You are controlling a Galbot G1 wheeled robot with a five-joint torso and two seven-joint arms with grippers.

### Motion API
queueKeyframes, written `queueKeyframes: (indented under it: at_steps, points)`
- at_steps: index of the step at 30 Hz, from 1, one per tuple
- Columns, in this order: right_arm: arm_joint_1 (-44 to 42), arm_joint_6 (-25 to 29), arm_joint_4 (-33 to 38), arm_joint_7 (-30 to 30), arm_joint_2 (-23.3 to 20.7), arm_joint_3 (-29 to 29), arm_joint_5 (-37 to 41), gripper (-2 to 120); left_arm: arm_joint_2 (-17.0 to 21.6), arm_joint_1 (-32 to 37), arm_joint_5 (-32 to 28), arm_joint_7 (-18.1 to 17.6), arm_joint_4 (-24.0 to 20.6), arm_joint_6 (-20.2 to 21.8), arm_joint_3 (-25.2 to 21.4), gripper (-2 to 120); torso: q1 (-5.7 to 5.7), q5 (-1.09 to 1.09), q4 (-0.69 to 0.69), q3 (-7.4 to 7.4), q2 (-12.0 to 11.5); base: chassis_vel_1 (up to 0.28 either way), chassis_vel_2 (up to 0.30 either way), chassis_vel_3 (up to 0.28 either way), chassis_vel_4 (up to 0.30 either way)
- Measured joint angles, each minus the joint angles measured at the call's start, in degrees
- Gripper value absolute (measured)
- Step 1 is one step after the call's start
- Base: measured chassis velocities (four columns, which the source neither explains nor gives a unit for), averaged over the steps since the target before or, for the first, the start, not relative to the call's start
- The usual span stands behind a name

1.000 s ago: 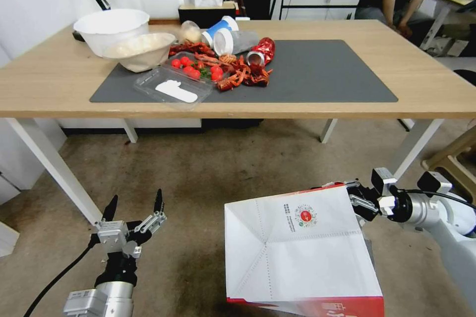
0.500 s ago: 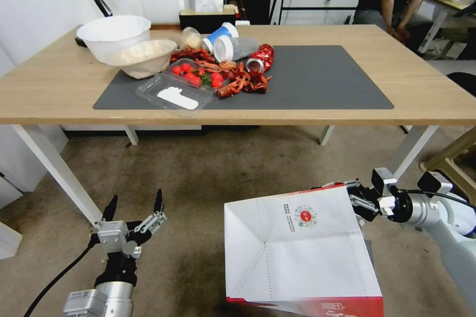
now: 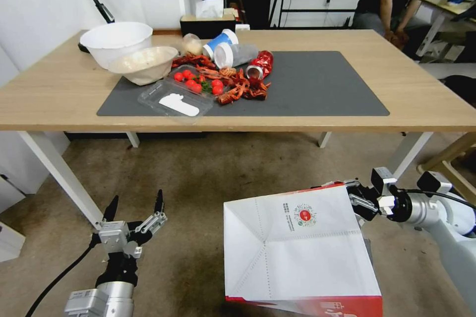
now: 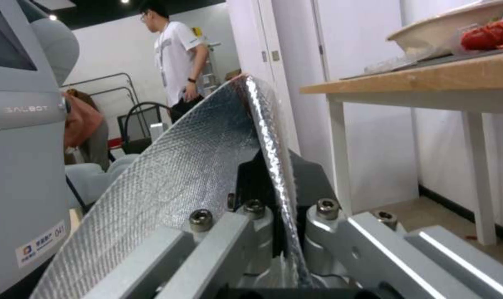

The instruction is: Pick up the food delivery bag from the floor and place it on the table.

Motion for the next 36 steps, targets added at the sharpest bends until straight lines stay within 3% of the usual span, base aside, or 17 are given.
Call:
queueKeyframes:
  at_steps: [36]
  points:
    - [-1.4,0.1,1.5,0.2,0.3,0.6,-0.1,0,0.0,0.9,0.0,-0.2,-0.7,-0.3,0.2,100,3.66,0.00,0.00,5.41,9.1,0.000,0.000,0.000,0.000]
